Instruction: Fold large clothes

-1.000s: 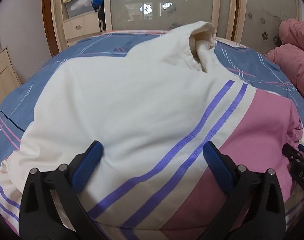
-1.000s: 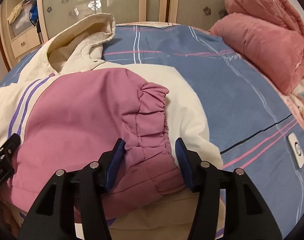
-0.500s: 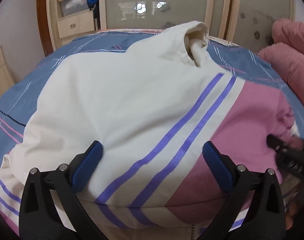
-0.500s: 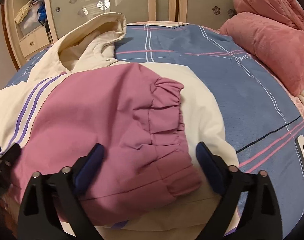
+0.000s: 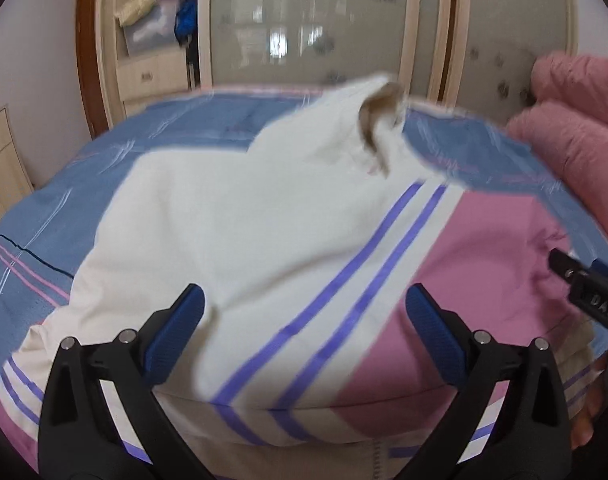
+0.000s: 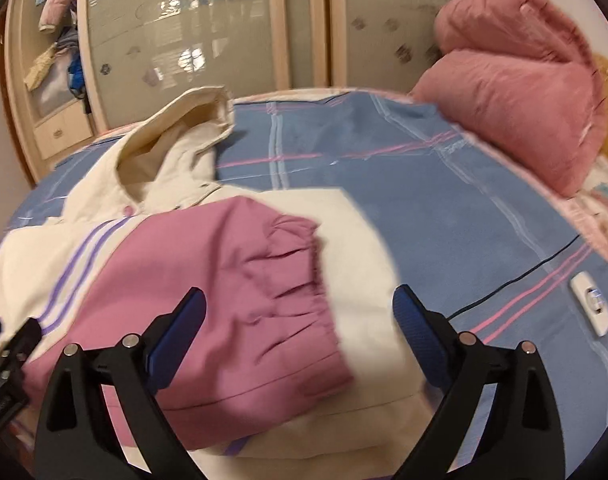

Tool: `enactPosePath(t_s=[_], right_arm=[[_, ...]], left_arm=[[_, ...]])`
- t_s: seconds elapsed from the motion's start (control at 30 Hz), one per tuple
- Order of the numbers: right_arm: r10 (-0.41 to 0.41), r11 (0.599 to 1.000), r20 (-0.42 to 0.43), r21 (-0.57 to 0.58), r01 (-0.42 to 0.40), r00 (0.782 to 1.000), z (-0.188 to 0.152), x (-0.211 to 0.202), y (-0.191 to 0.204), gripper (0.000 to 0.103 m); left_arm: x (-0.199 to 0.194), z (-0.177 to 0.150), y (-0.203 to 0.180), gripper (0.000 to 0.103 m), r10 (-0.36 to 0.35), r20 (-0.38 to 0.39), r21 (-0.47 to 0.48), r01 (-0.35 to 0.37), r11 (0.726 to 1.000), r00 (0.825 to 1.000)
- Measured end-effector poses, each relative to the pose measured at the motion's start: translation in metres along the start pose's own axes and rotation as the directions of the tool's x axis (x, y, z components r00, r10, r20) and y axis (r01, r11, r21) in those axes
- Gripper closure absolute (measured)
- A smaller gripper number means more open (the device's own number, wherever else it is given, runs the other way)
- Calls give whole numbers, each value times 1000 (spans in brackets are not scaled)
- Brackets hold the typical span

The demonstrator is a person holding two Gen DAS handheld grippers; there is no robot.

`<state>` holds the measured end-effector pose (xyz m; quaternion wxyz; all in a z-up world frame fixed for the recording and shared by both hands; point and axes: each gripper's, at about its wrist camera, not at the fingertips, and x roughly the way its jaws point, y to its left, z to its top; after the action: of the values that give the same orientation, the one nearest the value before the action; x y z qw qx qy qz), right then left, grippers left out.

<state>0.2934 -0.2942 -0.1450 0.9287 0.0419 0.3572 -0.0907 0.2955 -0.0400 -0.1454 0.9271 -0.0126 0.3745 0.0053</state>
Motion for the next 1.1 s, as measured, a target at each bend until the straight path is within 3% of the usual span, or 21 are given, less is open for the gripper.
enactPosePath(t_s=[0.07,0.2,0.37,0.53,0.67,0.77,0.9,1.03,1.1], right_arm=[[-31,998,-65,-49,28,997,-10,20,10,7],[-84,991,-39,-108,79,996,-20,23,22,4],[12,1000,-59,-21,-13,998,-25,31,2,1],[3,999,-78,-41,-6,997,-20,25,6,1],[-7,999,84,40,4,996,-8,-23,-5,1],[-9,998,152,60,0,988,11,-43,-1,1],[115,992,139,25,-120,984,64,-33,30,1],[321,943,18,92,-321,947,132,34,68,1],[358,929,-47,114,-351,932,162,77,90,1]], left_arm=[[27,0,8,2,-32,-109,40,36,999,994],[29,-12,18,2,-92,-26,24,93,995,995],[28,-15,20,2,-114,-6,14,114,993,993],[24,-17,28,2,-151,12,-9,151,988,988],[23,-17,30,2,-172,24,-21,172,985,985],[23,-18,28,2,-166,29,-17,166,986,986],[22,-19,27,2,-165,33,-17,166,986,986],[20,-19,30,2,-169,40,-19,170,985,985],[19,-19,31,2,-174,44,-22,175,984,984]])
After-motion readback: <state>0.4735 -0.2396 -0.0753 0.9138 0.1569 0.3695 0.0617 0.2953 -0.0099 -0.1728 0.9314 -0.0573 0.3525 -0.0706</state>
